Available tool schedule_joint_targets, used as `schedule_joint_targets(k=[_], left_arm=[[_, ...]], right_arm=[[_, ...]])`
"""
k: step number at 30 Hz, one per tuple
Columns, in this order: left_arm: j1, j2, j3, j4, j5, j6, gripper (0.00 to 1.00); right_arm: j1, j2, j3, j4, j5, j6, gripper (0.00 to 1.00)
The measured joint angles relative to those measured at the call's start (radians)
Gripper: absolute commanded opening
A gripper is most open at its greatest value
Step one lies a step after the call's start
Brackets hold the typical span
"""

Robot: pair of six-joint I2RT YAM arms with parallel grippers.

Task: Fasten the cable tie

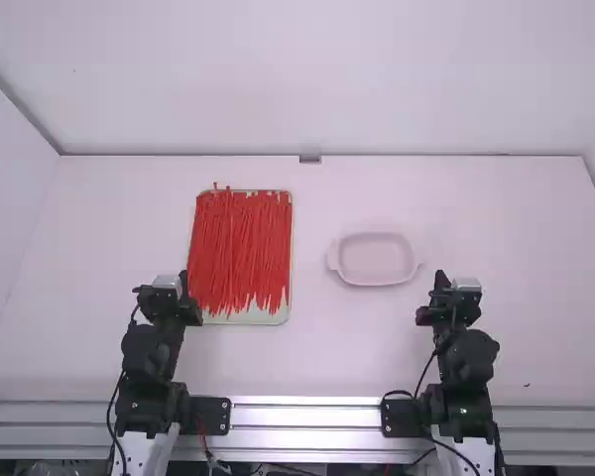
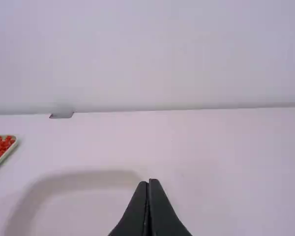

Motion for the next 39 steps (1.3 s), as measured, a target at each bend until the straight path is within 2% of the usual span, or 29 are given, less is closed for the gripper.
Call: schedule_joint_targets(k=[8, 15, 24, 33, 39], left_arm=[[0.0, 0.011, 0.0, 0.003, 0.0, -0.002, 0.03], [0.0, 0.084, 0.047, -0.013, 0.008, -0.006, 0.1], [-0.003, 0.235, 0.209, -0.117, 0.023, -0.006, 0.23], [-0.011, 0.466, 0.391, -0.231, 0.039, -0.041, 0.41], [-0.014, 0.599, 0.504, -0.295, 0.055, -0.061, 0.52]], right_arm=[[0.0, 0.008, 0.0, 0.002, -0.005, 0.0, 0.04], [0.016, 0.091, 0.043, -0.031, -0.015, 0.008, 0.11], [0.063, 0.276, 0.221, -0.13, -0.013, 0.015, 0.23], [0.092, 0.548, 0.452, -0.323, -0.061, 0.022, 0.41], [0.121, 0.702, 0.574, -0.377, -0.097, 0.02, 0.52]])
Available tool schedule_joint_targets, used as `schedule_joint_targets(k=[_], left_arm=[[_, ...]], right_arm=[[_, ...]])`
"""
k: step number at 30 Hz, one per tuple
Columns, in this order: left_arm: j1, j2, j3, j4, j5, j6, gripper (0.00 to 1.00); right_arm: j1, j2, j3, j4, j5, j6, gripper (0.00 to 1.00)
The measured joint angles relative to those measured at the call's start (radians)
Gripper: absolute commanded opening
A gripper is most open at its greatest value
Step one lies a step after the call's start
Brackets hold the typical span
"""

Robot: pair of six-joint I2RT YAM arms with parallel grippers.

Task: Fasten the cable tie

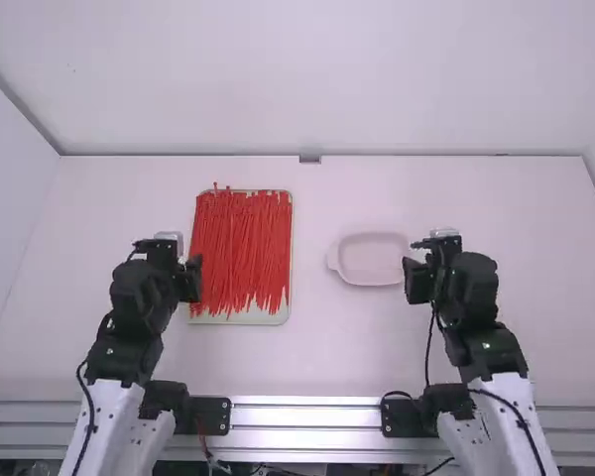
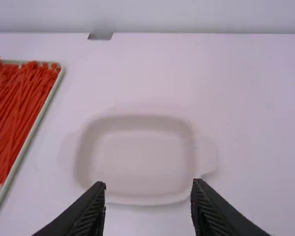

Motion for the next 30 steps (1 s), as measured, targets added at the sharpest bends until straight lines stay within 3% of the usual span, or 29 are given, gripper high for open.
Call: schedule_joint_targets(k=[18, 23, 30], left_arm=[[-0.021, 0.446, 0.374, -0.282, 0.068, -0.02, 0.85], [-0.022, 0.526, 0.418, -0.307, 0.093, -0.02, 0.91], [-0.031, 0.623, 0.494, -0.339, 0.116, -0.021, 0.97]], right_arm=[[0.193, 0.496, 0.355, -0.291, -0.015, 0.033, 0.85], [0.19, 0.584, 0.376, -0.296, -0.02, 0.038, 0.9], [0.127, 0.698, 0.394, -0.357, -0.058, 0.035, 0.96]])
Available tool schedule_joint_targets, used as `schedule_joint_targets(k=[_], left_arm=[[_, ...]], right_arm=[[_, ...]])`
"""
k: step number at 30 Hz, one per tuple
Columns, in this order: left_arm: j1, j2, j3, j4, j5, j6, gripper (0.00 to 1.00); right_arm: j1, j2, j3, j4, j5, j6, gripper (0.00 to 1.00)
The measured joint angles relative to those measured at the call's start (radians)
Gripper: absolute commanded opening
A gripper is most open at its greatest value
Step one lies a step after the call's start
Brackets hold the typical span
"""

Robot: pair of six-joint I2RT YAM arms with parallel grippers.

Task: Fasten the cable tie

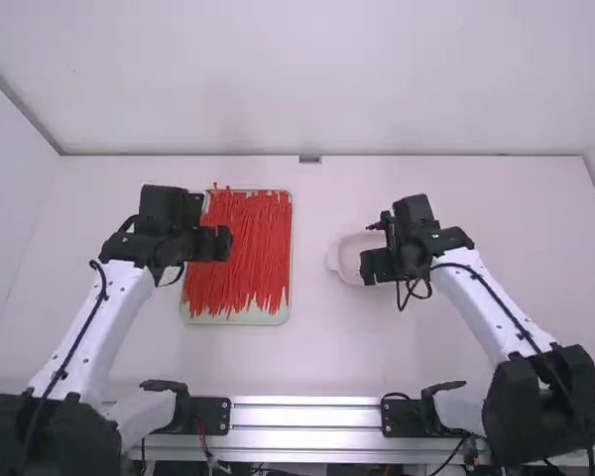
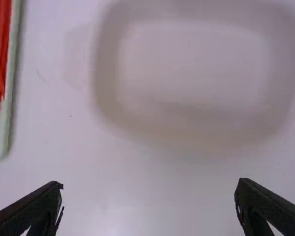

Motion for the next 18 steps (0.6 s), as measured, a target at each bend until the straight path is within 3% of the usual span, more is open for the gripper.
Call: schedule_joint_targets(k=[9, 18], left_arm=[[0.0, 0.041, 0.034, 0.012, 0.008, -0.003, 0.99], [0.0, 0.055, 0.036, 0.135, 0.006, -0.003, 0.99]], right_arm=[[0.018, 0.008, 0.053, -0.014, -0.045, -0.006, 0.98], [0.08, -0.126, 0.053, 0.011, -0.051, 0.022, 0.98]])
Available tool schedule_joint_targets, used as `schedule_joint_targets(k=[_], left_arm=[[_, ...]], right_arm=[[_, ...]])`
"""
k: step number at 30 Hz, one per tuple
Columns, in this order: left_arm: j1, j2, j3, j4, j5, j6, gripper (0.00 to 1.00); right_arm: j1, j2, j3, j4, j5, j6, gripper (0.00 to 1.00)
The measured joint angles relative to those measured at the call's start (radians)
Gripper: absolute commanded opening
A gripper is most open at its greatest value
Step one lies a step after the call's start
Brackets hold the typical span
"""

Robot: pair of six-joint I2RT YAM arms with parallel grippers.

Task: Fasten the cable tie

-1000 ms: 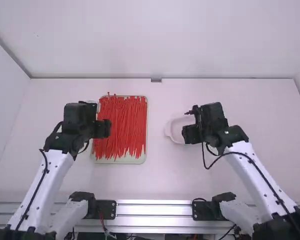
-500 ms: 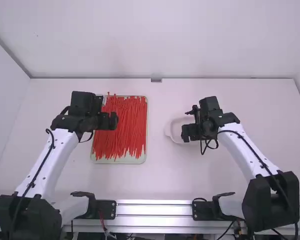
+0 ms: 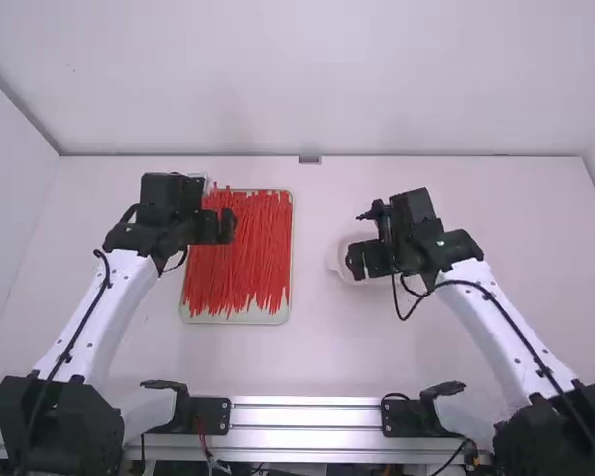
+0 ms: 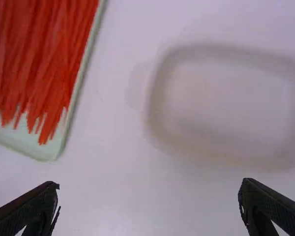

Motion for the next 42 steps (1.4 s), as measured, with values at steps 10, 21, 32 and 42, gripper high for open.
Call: schedule_joint_targets(k=[10, 21, 32, 42], left_arm=[[-0.001, 0.2, 0.102, 0.063, -0.038, -0.008, 0.99], [0.0, 0.516, 0.381, 0.067, -0.087, 0.0, 0.92], [0.007, 0.719, 0.436, 0.137, -0.087, -0.029, 0.61], [0.008, 0.781, 0.436, 0.155, -0.138, -0.063, 0.37]], right_arm=[[0.013, -0.072, 0.0, 0.043, 0.0, 0.045, 0.98], [0.01, -0.072, 0.0, 0.052, 0.0, 0.054, 0.98], [0.008, -0.072, 0.0, 0.03, 0.0, 0.055, 0.98], [-0.008, -0.072, 0.0, 0.005, 0.0, 0.056, 0.98]])
